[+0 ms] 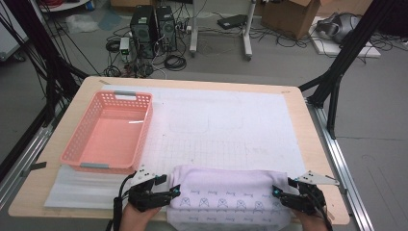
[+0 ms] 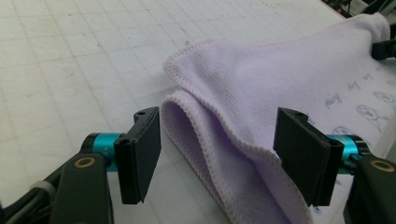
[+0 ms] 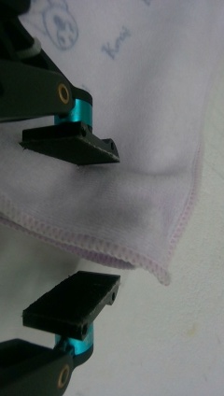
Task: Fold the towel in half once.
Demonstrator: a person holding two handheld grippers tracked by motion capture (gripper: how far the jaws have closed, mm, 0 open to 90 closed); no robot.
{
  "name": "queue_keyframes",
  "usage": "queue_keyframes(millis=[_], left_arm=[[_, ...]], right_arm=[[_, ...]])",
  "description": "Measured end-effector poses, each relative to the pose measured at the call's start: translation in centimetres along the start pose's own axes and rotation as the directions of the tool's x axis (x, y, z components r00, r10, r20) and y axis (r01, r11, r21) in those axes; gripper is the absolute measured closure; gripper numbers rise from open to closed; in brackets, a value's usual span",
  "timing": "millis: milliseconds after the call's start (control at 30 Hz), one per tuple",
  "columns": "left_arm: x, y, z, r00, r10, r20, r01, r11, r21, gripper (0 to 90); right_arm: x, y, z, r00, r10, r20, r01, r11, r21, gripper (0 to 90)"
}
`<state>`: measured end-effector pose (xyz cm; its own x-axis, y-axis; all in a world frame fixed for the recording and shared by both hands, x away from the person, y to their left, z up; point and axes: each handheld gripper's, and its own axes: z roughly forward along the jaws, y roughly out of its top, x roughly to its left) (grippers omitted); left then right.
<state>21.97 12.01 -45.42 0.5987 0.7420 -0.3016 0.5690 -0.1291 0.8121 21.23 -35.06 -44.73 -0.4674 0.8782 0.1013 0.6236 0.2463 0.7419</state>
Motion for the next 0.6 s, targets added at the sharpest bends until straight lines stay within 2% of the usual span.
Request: queue_keyframes(millis=[67, 133, 267, 300, 400, 467, 500, 600], left_arm=[[0.2, 0.1, 0.6, 1.0, -0.004, -0.006, 0.005, 0.9996, 0.027, 32.2], [0.3, 0.3, 0.9, 0.9998, -0.001, 0.018, 0.0, 0.9994, 0.035, 33.0], [-0.3, 0.5, 1.6, 0.9968, 0.067, 0.045, -0.069, 0.9958, 0.06, 36.5], [-0.5, 0.6, 1.7, 0.9953, 0.089, 0.038, -0.091, 0.9937, 0.065, 39.2], [-0.4, 0.8, 1.9, 0.9924, 0.121, 0.023, -0.123, 0.9894, 0.078, 50.2], [0.0, 0.9, 1.9, 0.9931, 0.116, 0.021, -0.117, 0.99, 0.079, 61.4], [0.1, 0.9, 1.9, 0.9943, 0.104, 0.024, -0.106, 0.9912, 0.079, 66.0], [0.1, 1.0, 2.1, 0.9961, 0.078, 0.041, -0.081, 0.9934, 0.081, 77.7]], right_arm=[[-0.2, 0.2, 0.4, 0.9999, -0.012, -0.005, 0.012, 0.9999, 0.006, 32.1], [-0.2, 0.5, 0.5, 0.9992, -0.037, -0.017, 0.038, 0.9991, 0.021, 35.2], [-0.4, 0.8, 0.5, 0.9955, -0.074, -0.059, 0.076, 0.9962, 0.041, 48.3], [-0.5, 0.9, 0.6, 0.9941, -0.08, -0.074, 0.083, 0.9957, 0.042, 51.6], [-1.0, 1.3, 0.8, 0.9894, -0.078, -0.123, 0.085, 0.995, 0.052, 63.3], [-1.4, 1.4, 1.1, 0.9826, -0.074, -0.17, 0.083, 0.9956, 0.043, 75.8], [-1.5, 1.4, 1.2, 0.9762, -0.064, -0.207, 0.074, 0.9963, 0.042, 78.6], [-1.9, 1.2, 1.4, 0.97, -0.038, -0.24, 0.048, 0.9983, 0.033, 80.0]])
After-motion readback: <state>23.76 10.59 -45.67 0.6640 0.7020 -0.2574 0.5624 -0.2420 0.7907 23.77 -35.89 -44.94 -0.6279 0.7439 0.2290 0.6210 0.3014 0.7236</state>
